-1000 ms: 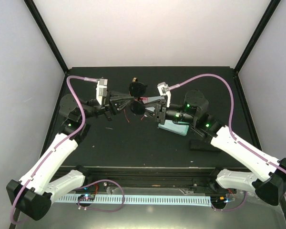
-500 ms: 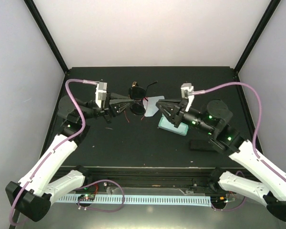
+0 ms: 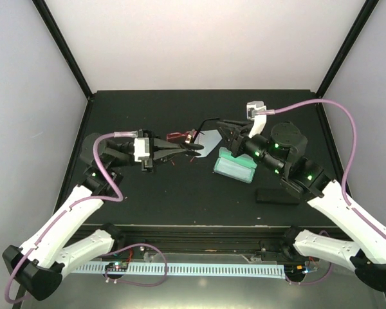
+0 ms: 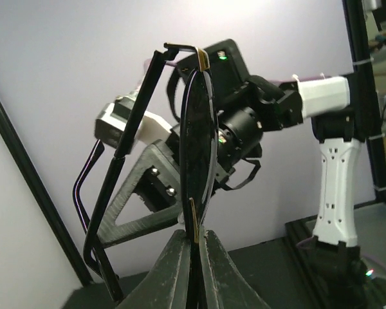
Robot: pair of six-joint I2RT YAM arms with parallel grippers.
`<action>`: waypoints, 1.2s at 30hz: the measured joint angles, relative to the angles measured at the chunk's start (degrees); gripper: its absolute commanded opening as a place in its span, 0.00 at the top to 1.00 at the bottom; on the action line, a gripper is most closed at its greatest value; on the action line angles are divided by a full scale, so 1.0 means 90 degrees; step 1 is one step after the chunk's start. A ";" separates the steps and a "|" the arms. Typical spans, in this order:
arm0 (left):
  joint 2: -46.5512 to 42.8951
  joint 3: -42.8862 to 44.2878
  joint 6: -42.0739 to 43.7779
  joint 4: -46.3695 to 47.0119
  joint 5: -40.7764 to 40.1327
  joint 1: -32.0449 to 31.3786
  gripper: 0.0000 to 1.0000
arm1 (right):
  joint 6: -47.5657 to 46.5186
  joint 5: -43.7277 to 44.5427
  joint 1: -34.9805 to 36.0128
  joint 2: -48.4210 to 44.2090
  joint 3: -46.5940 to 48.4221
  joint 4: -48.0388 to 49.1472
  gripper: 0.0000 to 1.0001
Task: Organize the sunglasses
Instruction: Fold the sunglasses.
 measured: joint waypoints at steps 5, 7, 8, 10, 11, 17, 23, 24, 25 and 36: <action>-0.0308 -0.0119 0.1110 0.0005 0.0112 -0.0068 0.99 | -0.0187 -0.0772 -0.0005 0.0318 0.0503 0.0170 0.63; -0.0374 -0.0121 0.1528 -0.0036 0.0168 -0.0080 0.98 | -0.0282 -0.1409 -0.0005 0.0505 0.0687 0.0294 0.62; -0.0374 -0.0121 0.1681 -0.0078 0.0202 -0.0083 0.98 | -0.0321 -0.1688 -0.0005 0.0583 0.0741 0.0355 0.62; -0.0357 -0.0121 0.1962 -0.0182 0.0211 -0.0102 0.98 | -0.0425 -0.2297 -0.0005 0.0738 0.0780 0.0478 0.61; -0.0316 -0.0119 0.2106 -0.0265 0.0214 -0.0104 0.98 | -0.0452 -0.2535 -0.0005 0.0789 0.0777 0.0491 0.62; 0.0046 -0.0075 0.2747 -0.0692 0.0197 -0.0109 0.98 | -0.0653 -0.3402 -0.0005 0.0782 0.0634 0.0503 0.61; 0.0255 0.0005 0.3237 -0.1166 -0.0080 -0.0187 0.98 | -0.0731 -0.2285 0.0000 0.0121 0.0172 0.0379 0.59; 0.0282 0.0017 0.3339 -0.1231 -0.0189 -0.0219 0.98 | -0.0741 -0.1870 -0.0002 0.0044 0.0151 0.0279 0.58; 0.0311 0.0022 0.3427 -0.1280 -0.0308 -0.0267 0.99 | -0.0726 -0.1248 -0.0010 -0.0024 0.0148 0.0134 0.58; 0.1061 0.0019 0.5263 -0.1647 -0.3026 -0.1615 0.99 | 0.0100 0.2232 -0.1496 -0.0233 -0.0056 -0.2011 0.57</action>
